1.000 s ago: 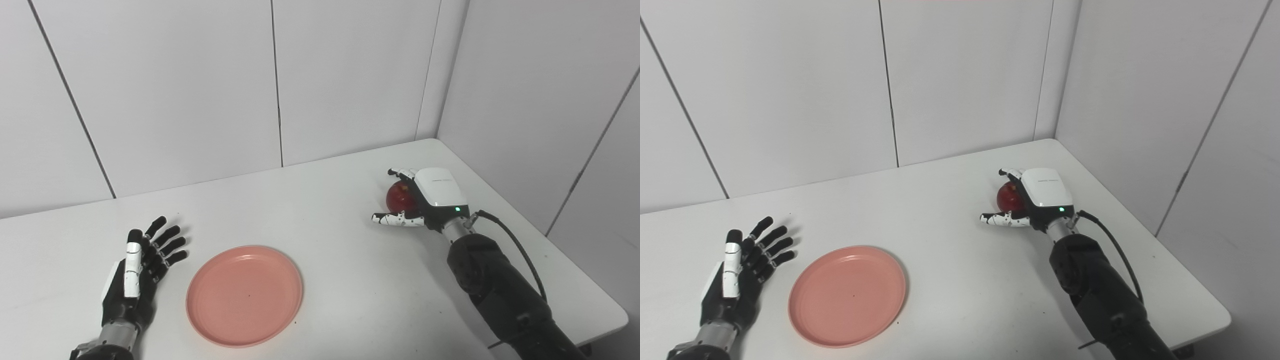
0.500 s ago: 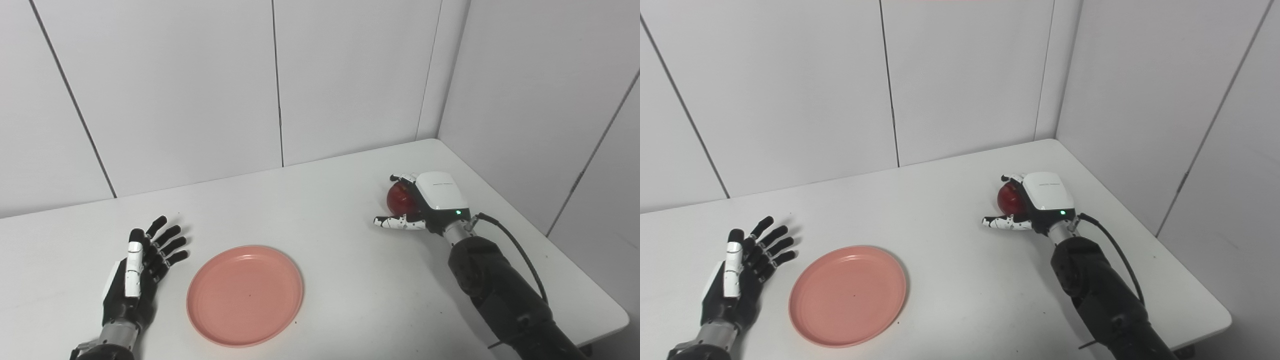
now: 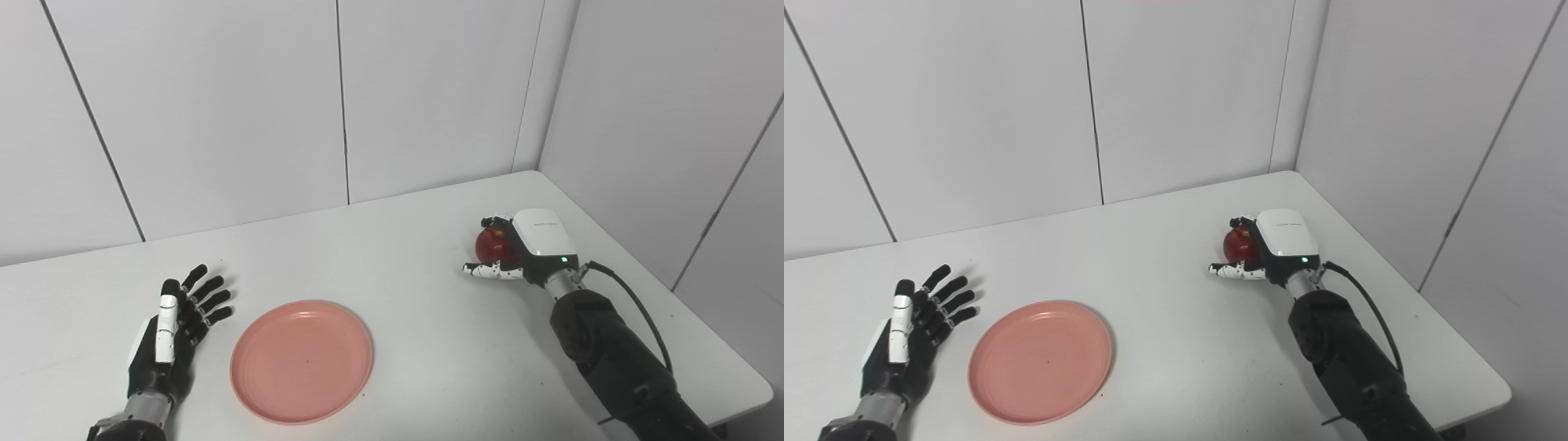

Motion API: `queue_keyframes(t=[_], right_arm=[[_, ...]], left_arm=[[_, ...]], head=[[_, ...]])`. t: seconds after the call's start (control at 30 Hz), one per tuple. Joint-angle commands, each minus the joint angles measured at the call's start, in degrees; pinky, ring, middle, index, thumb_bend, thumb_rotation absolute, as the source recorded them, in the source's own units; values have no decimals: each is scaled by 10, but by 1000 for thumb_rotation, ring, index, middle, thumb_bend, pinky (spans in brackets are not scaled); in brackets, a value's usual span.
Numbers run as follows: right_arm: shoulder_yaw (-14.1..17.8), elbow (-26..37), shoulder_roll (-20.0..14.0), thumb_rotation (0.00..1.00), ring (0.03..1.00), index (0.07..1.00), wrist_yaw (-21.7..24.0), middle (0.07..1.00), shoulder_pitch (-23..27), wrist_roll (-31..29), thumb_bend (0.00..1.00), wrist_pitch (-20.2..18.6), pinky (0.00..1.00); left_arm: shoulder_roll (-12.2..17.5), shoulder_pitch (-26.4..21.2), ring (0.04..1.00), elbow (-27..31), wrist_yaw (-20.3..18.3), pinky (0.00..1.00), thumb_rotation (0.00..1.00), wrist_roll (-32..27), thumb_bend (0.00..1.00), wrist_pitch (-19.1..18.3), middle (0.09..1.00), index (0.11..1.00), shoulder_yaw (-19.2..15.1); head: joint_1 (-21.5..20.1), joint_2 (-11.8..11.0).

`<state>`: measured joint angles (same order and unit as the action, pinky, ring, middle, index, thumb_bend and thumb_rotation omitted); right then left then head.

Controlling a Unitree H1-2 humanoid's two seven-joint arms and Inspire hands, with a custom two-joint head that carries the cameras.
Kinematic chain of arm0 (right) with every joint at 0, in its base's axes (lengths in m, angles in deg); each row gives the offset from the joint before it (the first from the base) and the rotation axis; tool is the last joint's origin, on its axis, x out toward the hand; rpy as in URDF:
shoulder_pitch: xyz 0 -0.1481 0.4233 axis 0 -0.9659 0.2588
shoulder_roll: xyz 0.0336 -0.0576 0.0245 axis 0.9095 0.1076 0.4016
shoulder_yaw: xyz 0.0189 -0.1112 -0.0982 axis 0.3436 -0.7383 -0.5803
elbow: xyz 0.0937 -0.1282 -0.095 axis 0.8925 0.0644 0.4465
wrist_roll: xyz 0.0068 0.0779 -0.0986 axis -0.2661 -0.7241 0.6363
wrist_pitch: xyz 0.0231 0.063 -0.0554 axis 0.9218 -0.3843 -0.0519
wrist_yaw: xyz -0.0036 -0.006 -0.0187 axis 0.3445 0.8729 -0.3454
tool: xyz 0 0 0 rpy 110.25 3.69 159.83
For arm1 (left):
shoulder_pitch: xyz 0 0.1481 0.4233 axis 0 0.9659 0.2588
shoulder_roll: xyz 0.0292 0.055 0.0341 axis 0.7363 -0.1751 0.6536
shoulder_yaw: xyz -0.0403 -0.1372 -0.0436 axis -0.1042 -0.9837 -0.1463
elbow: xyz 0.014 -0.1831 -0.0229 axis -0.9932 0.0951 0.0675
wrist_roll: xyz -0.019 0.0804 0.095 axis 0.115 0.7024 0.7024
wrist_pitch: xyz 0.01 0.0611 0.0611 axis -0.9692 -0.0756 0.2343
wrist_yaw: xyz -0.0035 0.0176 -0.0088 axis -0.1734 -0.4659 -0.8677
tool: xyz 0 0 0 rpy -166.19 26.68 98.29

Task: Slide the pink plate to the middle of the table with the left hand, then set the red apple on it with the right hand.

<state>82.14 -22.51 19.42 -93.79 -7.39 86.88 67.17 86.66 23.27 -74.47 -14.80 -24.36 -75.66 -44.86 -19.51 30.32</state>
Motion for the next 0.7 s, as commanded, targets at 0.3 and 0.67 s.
queue_keyframes(t=[0.3, 0.67], right_arm=[[-1, -3, -10, 152, 180, 478, -42, 271, 27, -38, 501, 13, 128], [-8, 13, -16, 154, 189, 480, -27, 280, 24, -48, 501, 6, 134]], left_arm=[[-2, 16, 809, -10, 6, 754, 985, 8, 667, -33, 844, 869, 6], [-5, 17, 812, -6, 7, 753, 979, 5, 663, -36, 844, 862, 3]], head=[[1, 2], [1, 3]])
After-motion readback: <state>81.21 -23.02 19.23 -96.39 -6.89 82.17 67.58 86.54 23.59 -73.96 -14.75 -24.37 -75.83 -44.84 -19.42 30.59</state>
